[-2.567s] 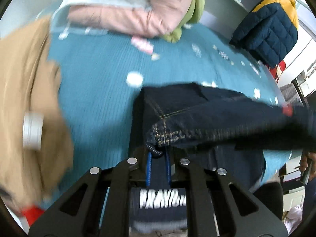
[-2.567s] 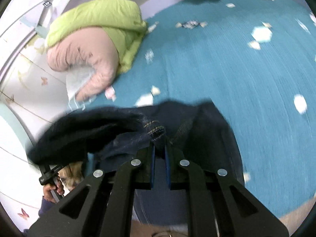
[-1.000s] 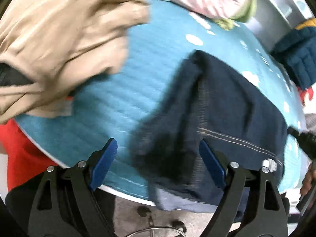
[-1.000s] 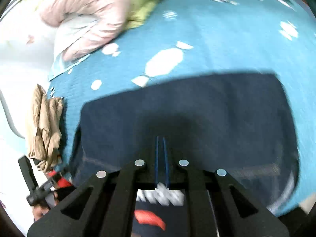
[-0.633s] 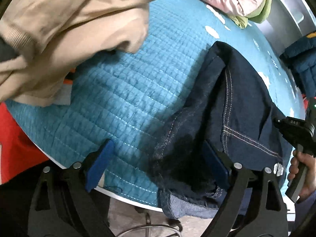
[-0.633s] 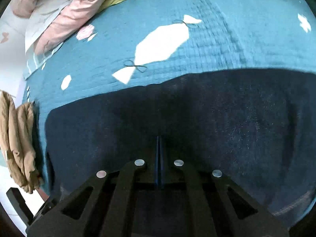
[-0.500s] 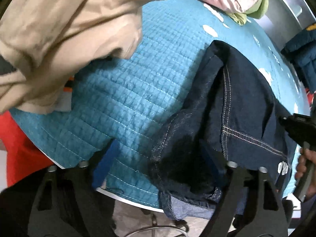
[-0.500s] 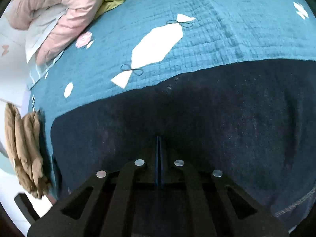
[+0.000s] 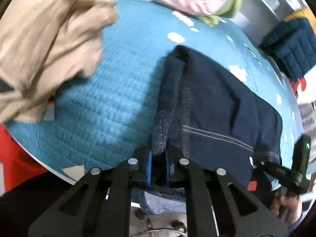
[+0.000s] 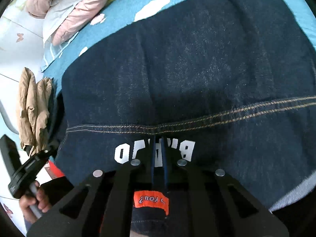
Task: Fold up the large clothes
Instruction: 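Fold the jacket in half with the left tool toward the right tool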
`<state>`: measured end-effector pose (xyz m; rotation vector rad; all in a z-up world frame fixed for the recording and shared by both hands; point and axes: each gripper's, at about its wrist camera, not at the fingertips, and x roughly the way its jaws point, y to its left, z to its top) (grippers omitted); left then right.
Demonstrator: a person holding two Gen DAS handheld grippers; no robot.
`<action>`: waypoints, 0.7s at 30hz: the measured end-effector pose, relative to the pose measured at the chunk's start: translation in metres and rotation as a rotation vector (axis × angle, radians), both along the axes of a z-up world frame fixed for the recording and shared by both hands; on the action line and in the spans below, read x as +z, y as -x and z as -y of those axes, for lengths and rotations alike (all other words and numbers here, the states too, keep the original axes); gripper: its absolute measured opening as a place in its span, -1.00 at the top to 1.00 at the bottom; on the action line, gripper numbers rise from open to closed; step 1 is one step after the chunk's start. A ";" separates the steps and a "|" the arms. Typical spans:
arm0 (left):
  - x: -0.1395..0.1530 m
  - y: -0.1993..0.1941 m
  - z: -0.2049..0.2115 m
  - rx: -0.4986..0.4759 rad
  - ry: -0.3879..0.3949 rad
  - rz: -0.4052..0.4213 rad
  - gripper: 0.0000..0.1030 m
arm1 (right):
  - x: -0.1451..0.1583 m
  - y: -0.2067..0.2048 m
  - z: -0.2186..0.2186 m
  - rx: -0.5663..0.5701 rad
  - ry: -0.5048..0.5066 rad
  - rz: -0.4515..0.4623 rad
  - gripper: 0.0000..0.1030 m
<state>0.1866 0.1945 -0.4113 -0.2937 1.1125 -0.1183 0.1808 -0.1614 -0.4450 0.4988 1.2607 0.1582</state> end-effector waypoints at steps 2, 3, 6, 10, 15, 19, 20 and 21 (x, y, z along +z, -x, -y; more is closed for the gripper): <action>0.010 0.003 0.007 -0.021 0.025 0.017 0.81 | 0.010 0.010 0.003 -0.021 -0.034 -0.024 0.88; 0.016 0.007 0.007 -0.027 0.031 0.029 0.81 | 0.013 0.016 0.004 -0.028 -0.067 -0.038 0.78; 0.030 0.009 0.009 -0.029 0.075 0.050 0.82 | 0.010 0.043 -0.005 0.007 -0.037 -0.048 0.79; 0.047 0.010 0.014 -0.042 0.150 0.072 0.91 | -0.007 0.048 -0.012 0.061 0.035 0.016 0.90; 0.060 0.011 0.025 -0.077 0.122 0.078 0.91 | 0.029 0.053 -0.026 0.089 0.044 0.124 0.59; 0.063 0.011 0.025 -0.074 0.148 0.065 0.91 | 0.074 0.064 -0.065 0.197 -0.042 0.344 -0.28; 0.064 0.011 0.025 -0.076 0.163 0.063 0.91 | 0.078 0.064 -0.075 0.224 -0.055 0.359 -0.30; 0.066 0.010 0.025 -0.081 0.176 0.062 0.91 | 0.079 0.063 -0.088 0.255 -0.074 0.369 -0.34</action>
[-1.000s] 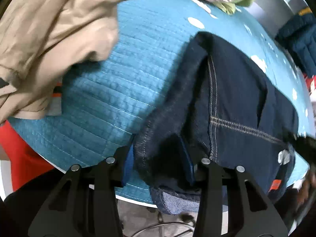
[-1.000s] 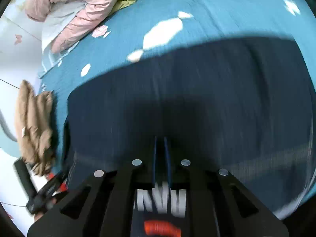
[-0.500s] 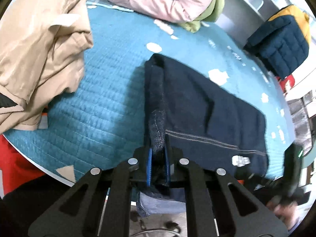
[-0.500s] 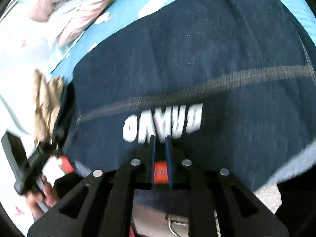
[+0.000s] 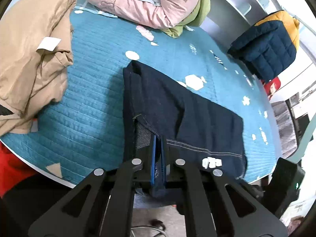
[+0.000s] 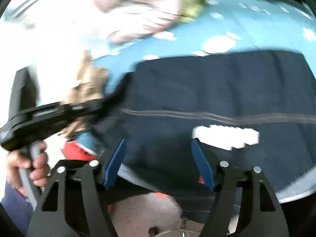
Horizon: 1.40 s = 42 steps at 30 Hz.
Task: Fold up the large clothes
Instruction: 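Fold the jacket in half with the left tool toward the right tool, then grasp the folded denim bundle's end with the right tool and lift it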
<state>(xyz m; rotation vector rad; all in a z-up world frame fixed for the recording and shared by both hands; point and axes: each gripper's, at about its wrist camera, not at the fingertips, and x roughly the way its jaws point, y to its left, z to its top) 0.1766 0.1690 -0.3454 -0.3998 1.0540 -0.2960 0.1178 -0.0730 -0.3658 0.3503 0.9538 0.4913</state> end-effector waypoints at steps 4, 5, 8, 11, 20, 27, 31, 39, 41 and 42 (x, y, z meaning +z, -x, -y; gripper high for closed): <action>0.007 -0.001 0.007 -0.039 -0.015 0.020 0.91 | -0.007 -0.008 -0.044 0.071 0.021 -0.011 -0.40; 0.008 -0.002 0.009 -0.049 -0.017 0.019 0.91 | -0.009 -0.010 -0.049 0.072 0.014 -0.015 -0.40; 0.014 -0.004 0.012 -0.060 -0.017 0.023 0.91 | -0.013 -0.016 -0.063 0.072 -0.015 -0.027 -0.40; 0.017 -0.004 0.018 -0.076 -0.033 0.027 0.91 | -0.019 -0.023 -0.075 0.061 0.001 -0.029 -0.40; 0.022 0.000 0.034 -0.083 -0.074 0.045 0.91 | -0.024 -0.040 -0.056 -0.023 0.006 -0.080 0.76; 0.078 0.016 0.062 -0.176 0.067 0.223 0.05 | 0.017 -0.029 0.006 -0.135 -0.115 -0.061 0.78; 0.100 0.025 0.069 -0.123 0.014 0.328 -0.47 | 0.035 -0.018 0.058 -0.201 -0.167 -0.052 0.78; 0.018 0.001 0.121 -0.122 -0.189 0.109 -0.51 | 0.053 0.014 0.175 -0.387 -0.199 -0.028 0.79; -0.005 0.002 0.138 -0.153 -0.225 0.078 -0.51 | 0.051 0.021 0.200 -0.430 -0.175 -0.021 0.79; -0.020 0.003 0.149 -0.175 -0.229 0.048 -0.51 | 0.048 0.026 0.213 -0.452 -0.154 -0.019 0.79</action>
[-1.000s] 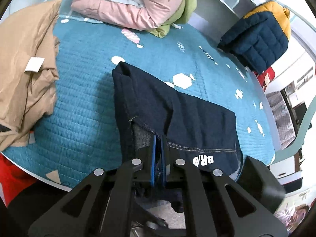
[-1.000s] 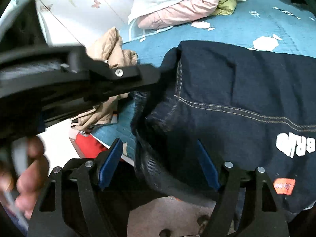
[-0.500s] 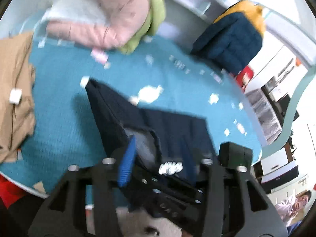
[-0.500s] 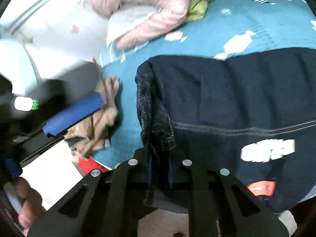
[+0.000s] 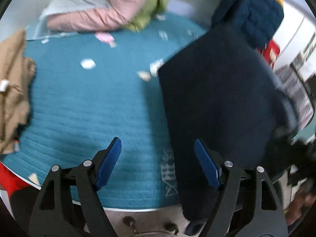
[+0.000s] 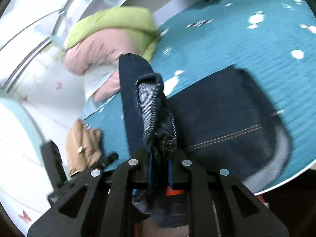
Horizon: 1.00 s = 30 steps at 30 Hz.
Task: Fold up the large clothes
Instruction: 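Grasp the folded denim bundle's end with the right tool and lift it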
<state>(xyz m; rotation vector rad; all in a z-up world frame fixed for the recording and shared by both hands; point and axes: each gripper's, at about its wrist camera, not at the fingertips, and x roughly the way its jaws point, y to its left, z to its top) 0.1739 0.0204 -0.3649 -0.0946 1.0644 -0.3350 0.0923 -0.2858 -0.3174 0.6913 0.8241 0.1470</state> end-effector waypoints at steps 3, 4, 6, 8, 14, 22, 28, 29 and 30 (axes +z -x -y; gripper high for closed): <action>-0.027 0.007 0.023 -0.040 0.028 -0.056 -0.51 | -0.017 0.009 0.034 -0.062 0.011 -0.041 0.79; -0.034 0.010 0.028 -0.060 0.032 -0.070 -0.51 | -0.026 0.012 0.046 -0.085 0.000 -0.065 0.79; -0.046 0.013 0.041 -0.086 0.011 -0.102 -0.51 | -0.043 0.017 0.061 -0.112 -0.005 -0.101 0.79; -0.054 0.015 0.049 -0.100 0.020 -0.113 -0.50 | -0.060 0.023 0.076 -0.145 0.005 -0.141 0.79; -0.070 0.015 0.064 -0.121 -0.006 -0.137 -0.55 | -0.115 0.027 0.097 -0.201 -0.029 -0.263 0.69; -0.075 0.011 0.089 -0.156 -0.095 -0.131 -0.55 | -0.082 0.046 0.122 -0.219 -0.102 -0.294 0.31; -0.077 0.008 0.095 -0.146 -0.120 -0.122 -0.55 | -0.064 0.006 0.070 0.037 -0.068 -0.231 0.36; -0.077 0.008 0.095 -0.147 -0.122 -0.121 -0.55 | -0.074 0.005 0.066 0.059 -0.067 -0.246 0.36; -0.076 0.008 0.095 -0.148 -0.121 -0.121 -0.55 | -0.087 0.001 0.060 0.083 -0.038 -0.280 0.41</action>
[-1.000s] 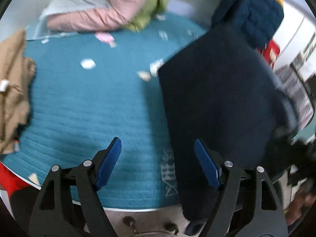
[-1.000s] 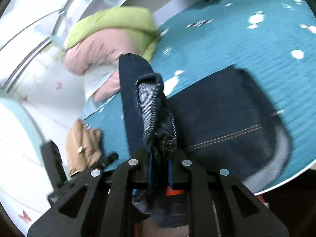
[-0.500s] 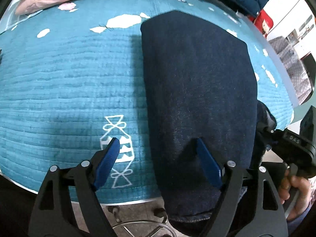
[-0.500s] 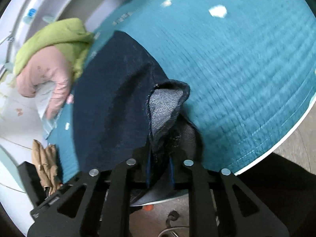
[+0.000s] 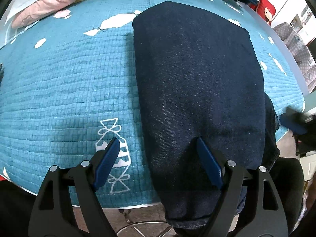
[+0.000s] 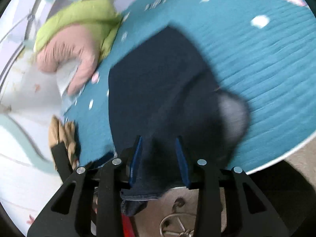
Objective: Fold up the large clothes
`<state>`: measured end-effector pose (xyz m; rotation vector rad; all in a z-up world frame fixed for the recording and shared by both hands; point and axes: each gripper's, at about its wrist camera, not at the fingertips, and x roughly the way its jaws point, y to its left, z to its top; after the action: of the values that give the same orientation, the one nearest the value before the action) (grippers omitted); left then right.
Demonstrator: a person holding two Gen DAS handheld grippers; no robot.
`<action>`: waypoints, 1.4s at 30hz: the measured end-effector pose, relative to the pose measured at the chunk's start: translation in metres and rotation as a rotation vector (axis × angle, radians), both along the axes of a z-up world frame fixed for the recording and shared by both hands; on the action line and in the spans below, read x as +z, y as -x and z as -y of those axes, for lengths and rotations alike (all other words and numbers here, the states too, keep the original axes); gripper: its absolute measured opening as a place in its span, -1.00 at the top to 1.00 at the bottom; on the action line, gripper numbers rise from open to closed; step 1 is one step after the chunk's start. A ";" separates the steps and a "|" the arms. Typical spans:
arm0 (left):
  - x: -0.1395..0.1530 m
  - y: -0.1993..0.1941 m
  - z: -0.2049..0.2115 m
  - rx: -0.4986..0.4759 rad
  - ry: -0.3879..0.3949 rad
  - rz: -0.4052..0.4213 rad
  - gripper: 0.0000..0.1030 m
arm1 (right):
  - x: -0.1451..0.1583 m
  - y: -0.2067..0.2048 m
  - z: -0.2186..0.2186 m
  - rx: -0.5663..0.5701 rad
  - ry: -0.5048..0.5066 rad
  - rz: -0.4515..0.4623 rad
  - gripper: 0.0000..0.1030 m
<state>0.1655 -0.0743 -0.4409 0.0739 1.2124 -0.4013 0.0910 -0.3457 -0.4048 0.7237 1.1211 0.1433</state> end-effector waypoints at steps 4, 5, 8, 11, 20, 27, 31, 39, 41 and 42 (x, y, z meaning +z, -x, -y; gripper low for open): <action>-0.001 0.003 0.003 -0.009 0.006 -0.014 -0.55 | -0.050 -0.001 0.011 -0.018 0.115 -0.120 1.00; -0.001 0.005 0.003 -0.010 0.009 -0.014 -0.55 | -0.054 0.003 0.019 -0.050 0.055 -0.125 1.00; -0.002 0.003 0.001 0.005 0.016 -0.020 -0.55 | -0.045 0.001 0.016 -0.028 0.083 -0.134 1.00; -0.001 0.000 -0.004 0.025 0.040 -0.040 -0.56 | -0.032 0.014 0.034 -0.088 -0.004 -0.121 0.74; -0.003 -0.001 -0.004 0.025 0.033 -0.047 -0.55 | -0.048 0.056 0.093 -0.277 -0.095 -0.164 -0.17; -0.003 -0.001 -0.004 0.031 0.031 -0.053 -0.55 | -0.067 0.043 0.083 -0.279 -0.194 -0.163 -0.44; -0.004 -0.002 -0.005 0.044 0.043 -0.066 -0.55 | -0.064 0.019 0.076 -0.256 -0.308 -0.112 -0.46; -0.007 -0.003 -0.013 0.065 0.082 -0.097 -0.55 | -0.071 -0.005 0.071 -0.270 -0.378 -0.084 -0.67; -0.007 -0.005 -0.019 0.084 0.118 -0.122 -0.56 | -0.064 0.000 0.073 -0.259 -0.420 -0.019 -0.64; -0.008 -0.007 -0.025 0.102 0.163 -0.144 -0.56 | -0.063 0.004 0.077 -0.262 -0.444 0.022 -0.61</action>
<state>0.1727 -0.0493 -0.4489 -0.1588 1.3151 -0.4198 0.0870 -0.4225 -0.4677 1.2546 0.9719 0.1794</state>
